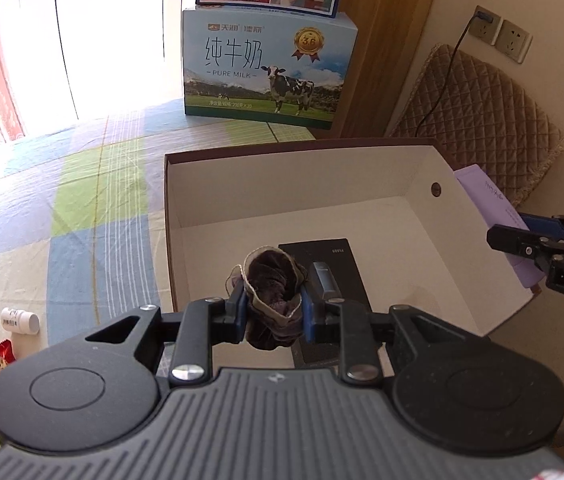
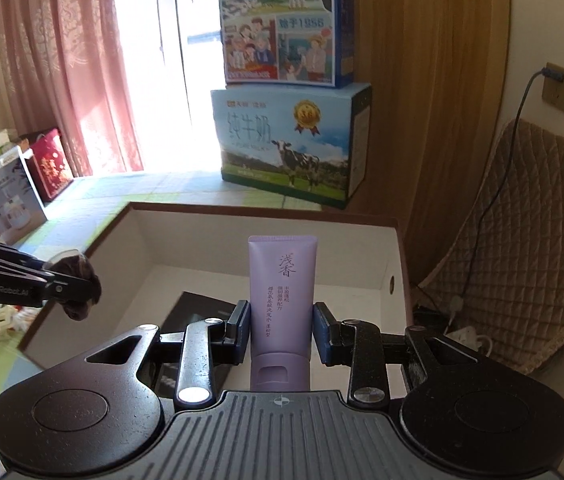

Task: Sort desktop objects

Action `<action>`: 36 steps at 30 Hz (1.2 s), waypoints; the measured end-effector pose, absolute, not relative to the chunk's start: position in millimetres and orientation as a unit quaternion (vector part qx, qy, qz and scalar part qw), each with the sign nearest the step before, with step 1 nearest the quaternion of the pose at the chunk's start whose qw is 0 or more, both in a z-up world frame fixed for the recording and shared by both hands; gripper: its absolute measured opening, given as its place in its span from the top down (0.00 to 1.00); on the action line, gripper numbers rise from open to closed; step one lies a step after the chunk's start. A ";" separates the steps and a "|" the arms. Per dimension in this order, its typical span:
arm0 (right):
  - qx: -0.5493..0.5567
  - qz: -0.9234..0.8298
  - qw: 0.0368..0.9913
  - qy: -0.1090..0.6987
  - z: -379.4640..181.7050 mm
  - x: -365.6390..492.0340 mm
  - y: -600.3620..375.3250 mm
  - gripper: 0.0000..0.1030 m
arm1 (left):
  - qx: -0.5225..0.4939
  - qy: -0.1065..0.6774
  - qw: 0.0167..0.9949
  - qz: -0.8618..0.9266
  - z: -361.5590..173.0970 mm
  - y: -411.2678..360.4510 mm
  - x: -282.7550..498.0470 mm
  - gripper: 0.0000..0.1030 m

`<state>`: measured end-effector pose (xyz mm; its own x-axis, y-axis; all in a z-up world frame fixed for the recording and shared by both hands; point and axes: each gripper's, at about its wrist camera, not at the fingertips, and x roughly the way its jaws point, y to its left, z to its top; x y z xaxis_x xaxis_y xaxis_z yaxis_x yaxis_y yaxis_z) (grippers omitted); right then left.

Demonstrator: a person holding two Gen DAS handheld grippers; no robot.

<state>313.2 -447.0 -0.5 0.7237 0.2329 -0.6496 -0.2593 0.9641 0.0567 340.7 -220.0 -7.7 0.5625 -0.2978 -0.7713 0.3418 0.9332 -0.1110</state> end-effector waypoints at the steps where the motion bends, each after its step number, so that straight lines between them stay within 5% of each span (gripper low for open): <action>1: -0.022 0.132 0.927 0.352 -3.6 318.1 -447.6 0.71 | 0.031 0.432 0.883 -0.180 -9.3 -222.6 343.5 0.79; 24: -0.066 0.121 0.891 0.433 -62.3 397.5 -445.0 0.71 | 0.139 0.477 0.857 -0.139 -70.5 -271.2 417.9 0.70; 36: -0.076 0.120 0.880 0.453 -71.6 408.6 -440.7 0.70 | 0.152 0.460 0.864 -0.138 -64.4 -274.1 424.4 0.37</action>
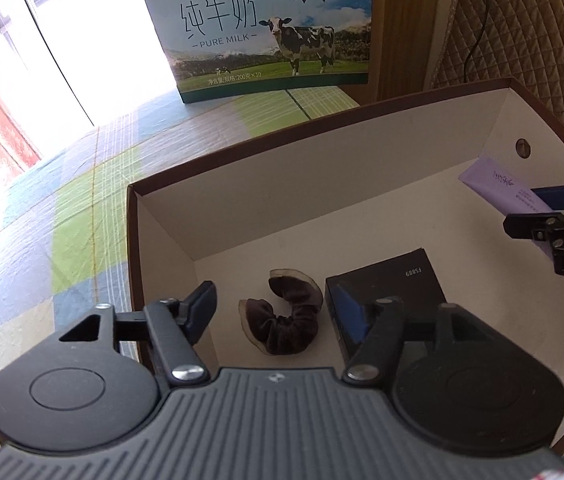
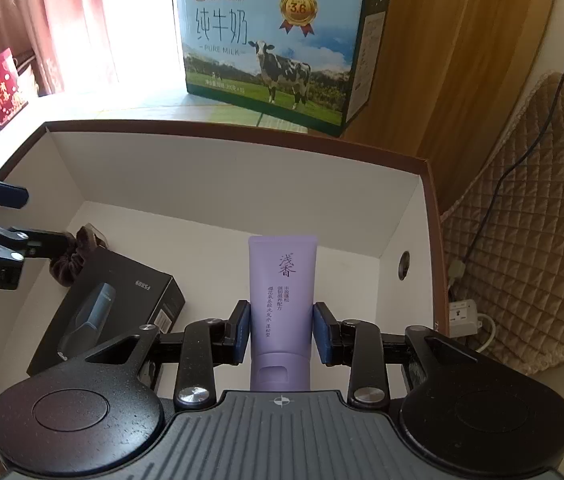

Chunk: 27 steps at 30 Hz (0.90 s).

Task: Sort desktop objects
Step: 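Open the right tool to drop the purple tube while the left tool releases the scrunchie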

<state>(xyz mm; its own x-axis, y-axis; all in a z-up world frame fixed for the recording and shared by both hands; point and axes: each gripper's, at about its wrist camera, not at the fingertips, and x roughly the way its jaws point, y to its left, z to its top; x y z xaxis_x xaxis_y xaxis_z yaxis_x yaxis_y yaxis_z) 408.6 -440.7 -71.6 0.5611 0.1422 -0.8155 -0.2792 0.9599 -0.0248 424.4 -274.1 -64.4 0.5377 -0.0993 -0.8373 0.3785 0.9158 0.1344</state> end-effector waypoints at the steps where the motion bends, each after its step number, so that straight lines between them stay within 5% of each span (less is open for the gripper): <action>1: -0.075 0.120 0.880 0.454 -72.2 409.7 -440.2 0.70 | 0.151 0.459 0.864 -0.138 -63.6 -273.4 424.3 0.36; 10: -0.071 0.121 0.885 0.444 -71.9 414.3 -439.9 0.66 | 0.134 0.458 0.869 -0.132 -55.9 -264.6 416.1 0.21; 18: -0.043 0.134 0.895 0.423 -56.4 395.6 -444.5 0.21 | 0.117 0.449 0.876 -0.133 -45.2 -253.7 405.3 0.12; 27: -0.015 0.153 0.899 0.409 -41.7 361.3 -444.8 0.02 | 0.126 0.432 0.884 -0.129 -33.2 -255.2 387.9 0.04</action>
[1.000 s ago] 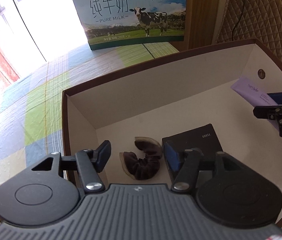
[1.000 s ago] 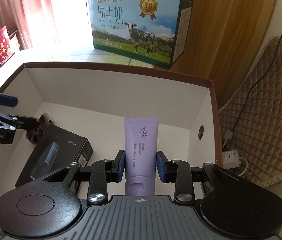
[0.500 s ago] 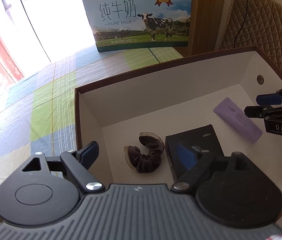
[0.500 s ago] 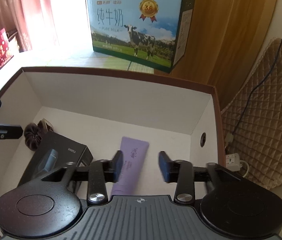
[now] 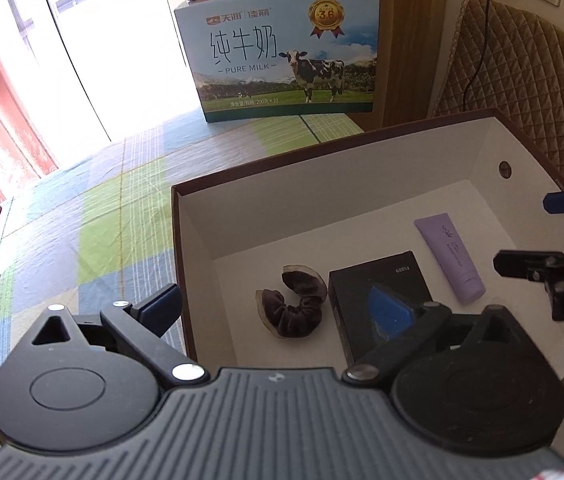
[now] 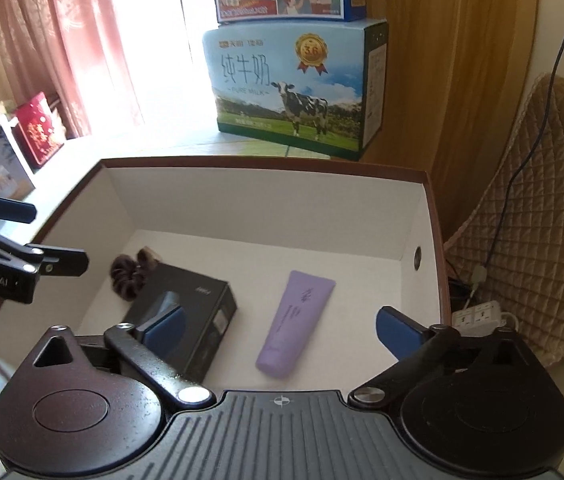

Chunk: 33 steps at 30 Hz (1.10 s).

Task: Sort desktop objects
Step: 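Open the right tool to drop the purple tube while the left tool releases the scrunchie, then withdraw both tools from the brown box toward the remaining items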

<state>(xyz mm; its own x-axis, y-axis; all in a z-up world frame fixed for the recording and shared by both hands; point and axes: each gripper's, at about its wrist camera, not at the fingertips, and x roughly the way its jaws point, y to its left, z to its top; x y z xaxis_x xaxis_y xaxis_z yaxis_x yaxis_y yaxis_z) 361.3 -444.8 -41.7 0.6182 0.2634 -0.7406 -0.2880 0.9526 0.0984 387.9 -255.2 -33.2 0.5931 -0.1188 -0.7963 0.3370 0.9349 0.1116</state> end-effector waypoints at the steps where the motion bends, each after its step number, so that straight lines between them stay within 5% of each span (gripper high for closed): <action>1: -0.013 0.153 0.901 0.407 -40.1 355.9 -444.3 0.02 | 0.122 0.433 0.883 -0.130 -31.3 -254.4 386.2 0.04; 33: 0.008 0.123 0.920 0.371 -4.1 233.7 -389.4 0.02 | 0.052 0.391 0.914 -0.097 19.3 -162.5 258.9 0.01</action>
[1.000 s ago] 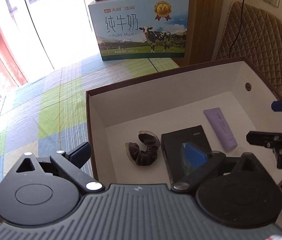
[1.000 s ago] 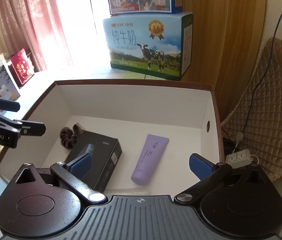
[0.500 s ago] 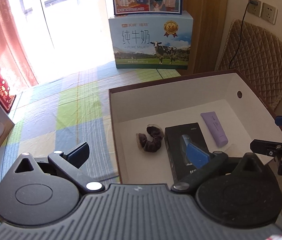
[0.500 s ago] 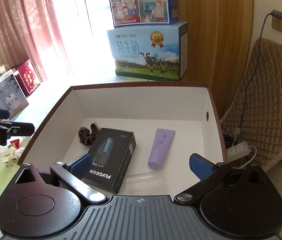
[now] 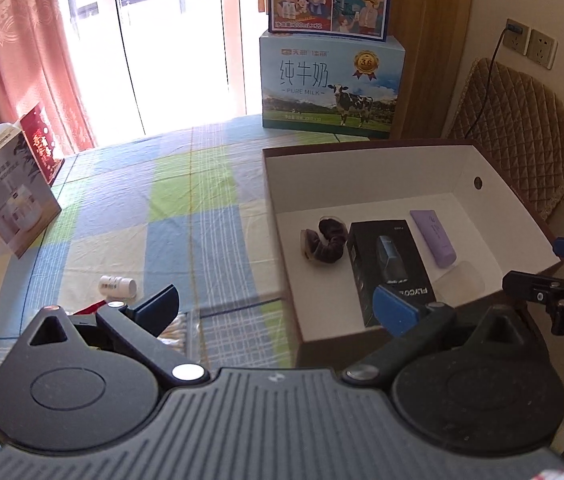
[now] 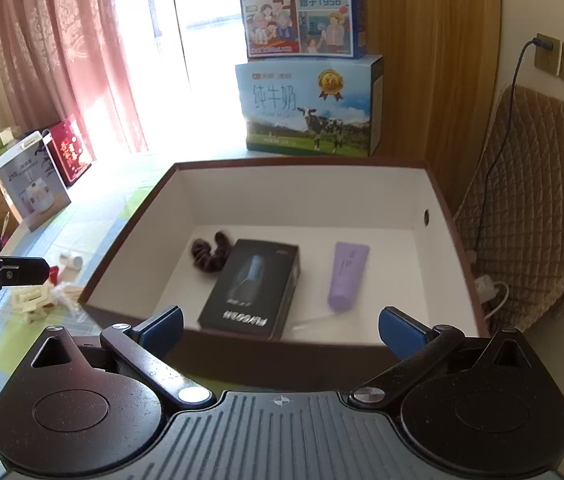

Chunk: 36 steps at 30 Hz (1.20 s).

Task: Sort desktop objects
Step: 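Withdraw both tools from the brown box toward the remaining items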

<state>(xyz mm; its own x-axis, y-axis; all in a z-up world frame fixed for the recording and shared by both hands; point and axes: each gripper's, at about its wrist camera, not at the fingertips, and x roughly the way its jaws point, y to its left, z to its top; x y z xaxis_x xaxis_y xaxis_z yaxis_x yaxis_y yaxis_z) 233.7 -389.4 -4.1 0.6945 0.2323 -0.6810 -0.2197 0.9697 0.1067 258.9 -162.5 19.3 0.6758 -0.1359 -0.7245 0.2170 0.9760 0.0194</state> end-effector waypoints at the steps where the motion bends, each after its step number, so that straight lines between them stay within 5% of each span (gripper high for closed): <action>1: 0.008 0.124 0.920 0.372 -4.1 230.4 -386.2 0.02 | 0.051 0.390 0.914 -0.096 19.0 -158.8 255.0 0.01; 36: 0.010 0.238 0.875 0.421 -38.6 174.1 -222.3 0.02 | 0.019 0.425 0.905 -0.004 -4.3 10.9 165.1 0.01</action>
